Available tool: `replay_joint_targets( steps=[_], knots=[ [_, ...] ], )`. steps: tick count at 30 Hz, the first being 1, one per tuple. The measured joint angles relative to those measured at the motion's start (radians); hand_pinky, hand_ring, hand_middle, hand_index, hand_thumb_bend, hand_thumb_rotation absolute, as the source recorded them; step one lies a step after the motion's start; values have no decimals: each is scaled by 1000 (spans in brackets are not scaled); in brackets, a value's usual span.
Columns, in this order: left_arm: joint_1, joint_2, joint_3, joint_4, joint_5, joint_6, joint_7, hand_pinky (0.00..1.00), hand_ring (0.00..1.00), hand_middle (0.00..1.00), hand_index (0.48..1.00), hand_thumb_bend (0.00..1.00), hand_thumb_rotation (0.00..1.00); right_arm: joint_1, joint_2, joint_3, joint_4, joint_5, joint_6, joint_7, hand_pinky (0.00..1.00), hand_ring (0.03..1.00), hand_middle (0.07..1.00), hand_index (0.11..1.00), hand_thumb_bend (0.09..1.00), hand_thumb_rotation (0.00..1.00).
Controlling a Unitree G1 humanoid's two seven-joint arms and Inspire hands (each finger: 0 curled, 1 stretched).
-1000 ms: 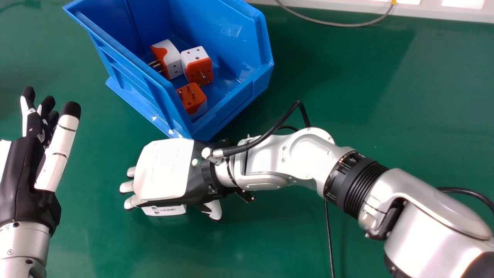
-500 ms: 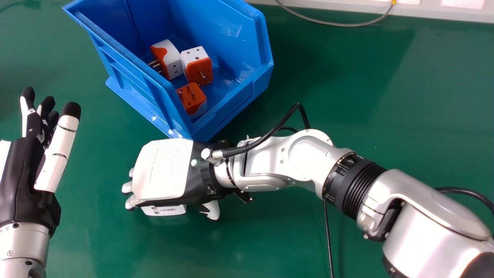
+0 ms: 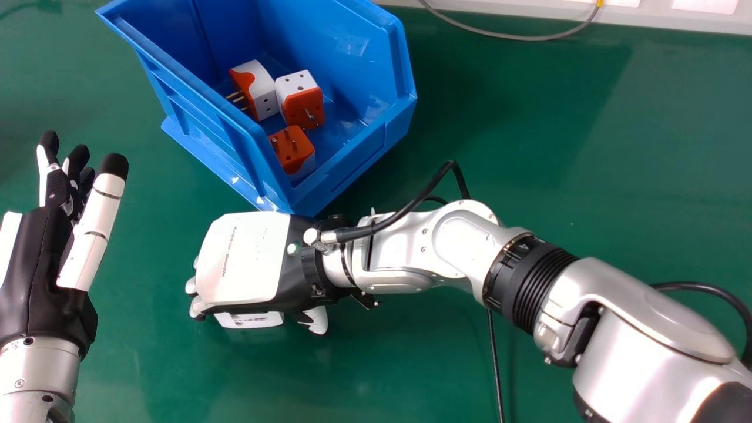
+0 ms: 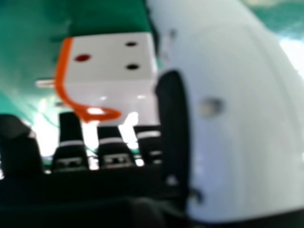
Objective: Pick all objects and put in blue box
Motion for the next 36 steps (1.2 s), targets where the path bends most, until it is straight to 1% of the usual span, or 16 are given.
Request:
replay_joint_targets(
  steps=[9, 14, 19, 26, 34, 35, 36],
  knots=[
    [1, -6, -2, -11, 0, 11, 2, 1000, 1000, 1000, 1000, 554, 755, -4, 15, 14, 35, -23, 2, -34, 764, 836, 842, 786, 729, 0],
    [1, -6, -3, -17, 0, 11, 3, 1000, 1000, 1000, 1000, 555, 755, -5, 15, 14, 48, -24, 0, -58, 740, 814, 820, 765, 725, 0],
    [3, -6, -7, -20, 0, 11, 7, 1000, 1000, 1000, 1000, 556, 755, -7, 17, 14, 65, -24, -2, -79, 727, 803, 809, 750, 725, 0],
    [8, -6, -8, -24, 1, 12, 9, 1000, 1000, 1000, 1000, 558, 754, -7, 19, 15, 82, -24, -2, -109, 673, 767, 759, 647, 729, 0],
    [9, -6, -9, -27, 1, 13, 15, 1000, 1000, 1000, 1000, 551, 750, -7, 20, 18, 88, -25, -2, -126, 646, 750, 732, 601, 743, 0],
    [10, -6, -9, -29, 0, 13, 15, 1000, 1000, 1000, 1000, 551, 750, -7, 20, 19, 90, -25, -2, -130, 643, 749, 729, 579, 698, 24],
    [11, -6, -9, -30, 0, 13, 16, 1000, 1000, 1000, 1000, 551, 750, -7, 22, 20, 94, -25, -2, -137, 643, 749, 729, 579, 698, 24]
  ],
)
